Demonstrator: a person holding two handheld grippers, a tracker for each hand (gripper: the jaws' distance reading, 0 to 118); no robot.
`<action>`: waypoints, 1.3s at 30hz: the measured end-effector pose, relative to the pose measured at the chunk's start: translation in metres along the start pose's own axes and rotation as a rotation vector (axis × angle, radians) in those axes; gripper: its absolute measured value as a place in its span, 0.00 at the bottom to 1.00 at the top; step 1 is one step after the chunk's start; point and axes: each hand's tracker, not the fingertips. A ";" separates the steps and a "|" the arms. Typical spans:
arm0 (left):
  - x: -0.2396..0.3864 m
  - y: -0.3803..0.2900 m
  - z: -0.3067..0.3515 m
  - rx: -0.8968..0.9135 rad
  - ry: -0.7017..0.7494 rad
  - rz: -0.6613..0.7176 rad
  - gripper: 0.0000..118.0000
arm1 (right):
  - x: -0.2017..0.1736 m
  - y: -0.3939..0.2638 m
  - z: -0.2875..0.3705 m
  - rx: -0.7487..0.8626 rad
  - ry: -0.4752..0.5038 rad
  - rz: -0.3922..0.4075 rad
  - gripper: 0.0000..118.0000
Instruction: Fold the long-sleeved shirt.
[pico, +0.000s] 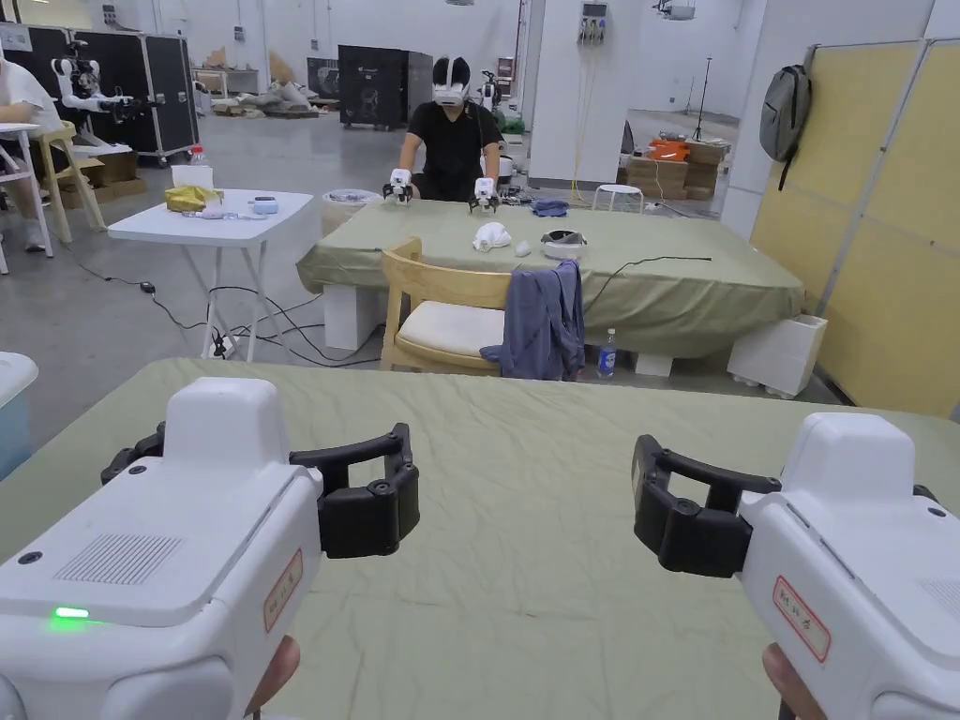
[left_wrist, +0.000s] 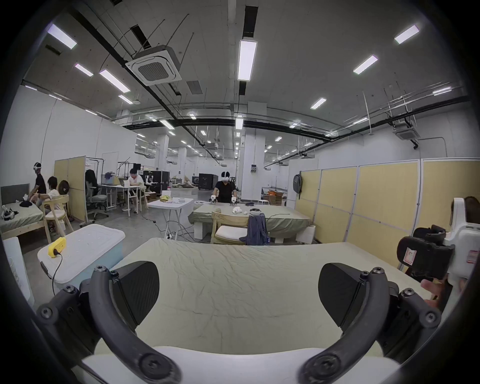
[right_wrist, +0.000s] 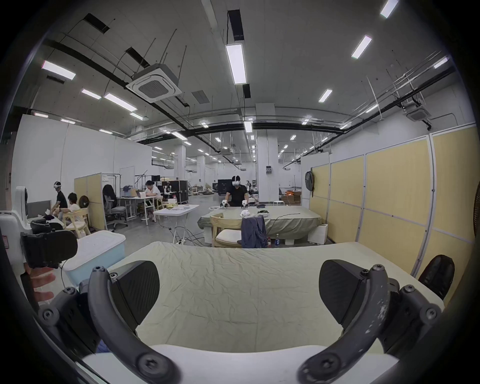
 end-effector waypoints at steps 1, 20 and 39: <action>0.001 0.000 0.000 0.003 0.002 -0.007 1.00 | 0.001 0.001 0.000 0.000 -0.002 0.000 1.00; 0.001 0.002 0.000 0.008 0.021 -0.005 1.00 | 0.004 0.005 0.001 -0.004 0.004 -0.026 1.00; 0.000 0.003 -0.001 0.010 0.035 -0.008 1.00 | 0.003 0.005 -0.001 -0.018 0.012 -0.034 1.00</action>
